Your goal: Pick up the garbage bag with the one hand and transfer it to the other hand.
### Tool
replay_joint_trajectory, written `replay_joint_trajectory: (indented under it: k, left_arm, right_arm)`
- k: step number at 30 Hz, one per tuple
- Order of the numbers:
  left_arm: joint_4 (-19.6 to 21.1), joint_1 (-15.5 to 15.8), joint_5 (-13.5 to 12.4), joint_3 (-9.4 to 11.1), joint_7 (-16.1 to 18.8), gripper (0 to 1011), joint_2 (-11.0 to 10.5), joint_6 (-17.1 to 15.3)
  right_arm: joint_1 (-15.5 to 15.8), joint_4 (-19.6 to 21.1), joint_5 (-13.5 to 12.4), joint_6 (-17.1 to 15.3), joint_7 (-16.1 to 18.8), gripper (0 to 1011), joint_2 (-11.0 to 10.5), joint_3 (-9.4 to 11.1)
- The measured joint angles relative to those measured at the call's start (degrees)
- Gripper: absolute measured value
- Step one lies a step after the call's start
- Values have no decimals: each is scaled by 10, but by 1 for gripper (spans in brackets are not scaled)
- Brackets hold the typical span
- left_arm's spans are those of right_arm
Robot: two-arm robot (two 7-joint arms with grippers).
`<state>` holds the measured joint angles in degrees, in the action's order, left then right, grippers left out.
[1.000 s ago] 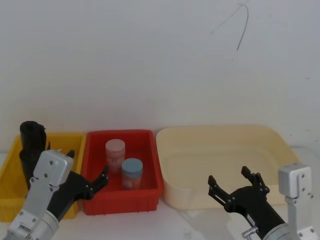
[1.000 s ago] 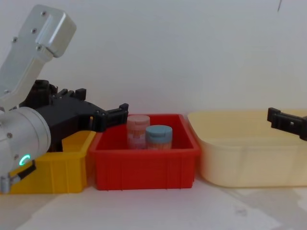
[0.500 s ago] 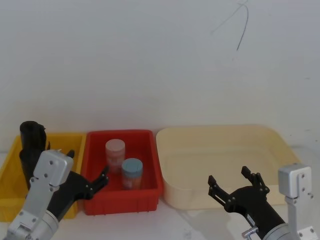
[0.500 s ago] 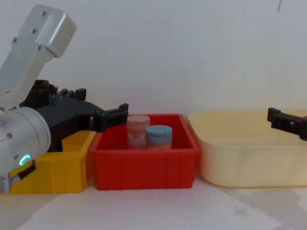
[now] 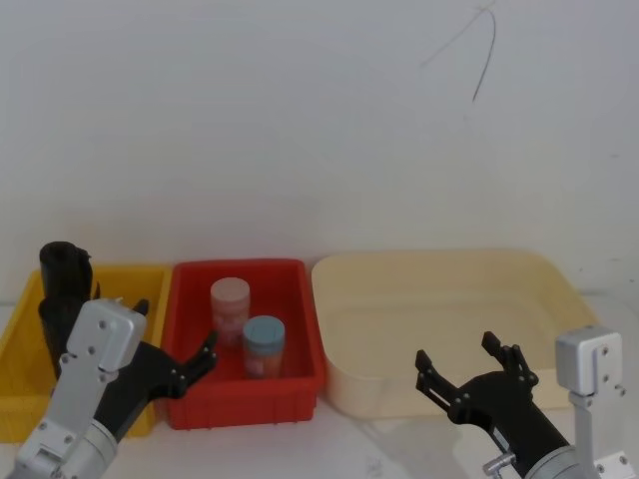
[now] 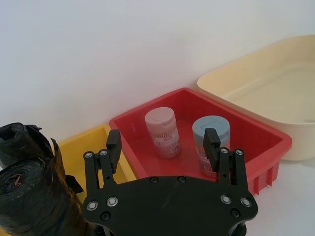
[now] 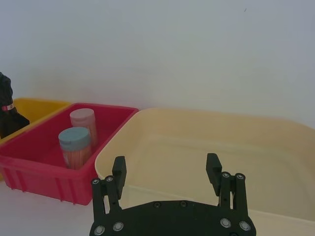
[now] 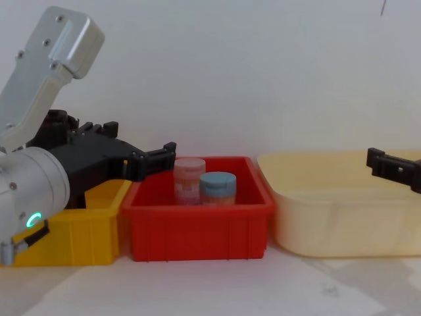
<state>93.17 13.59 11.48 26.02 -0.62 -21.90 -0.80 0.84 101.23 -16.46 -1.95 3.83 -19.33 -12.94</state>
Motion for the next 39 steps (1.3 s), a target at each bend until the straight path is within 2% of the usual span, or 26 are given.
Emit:
replay_joint_trajectory:
  k: [39]
  left_arm:
    - [0, 0, 0, 0, 0, 1002, 0, 0]
  right_arm:
    - [0, 0, 0, 0, 0, 1001, 0, 0]
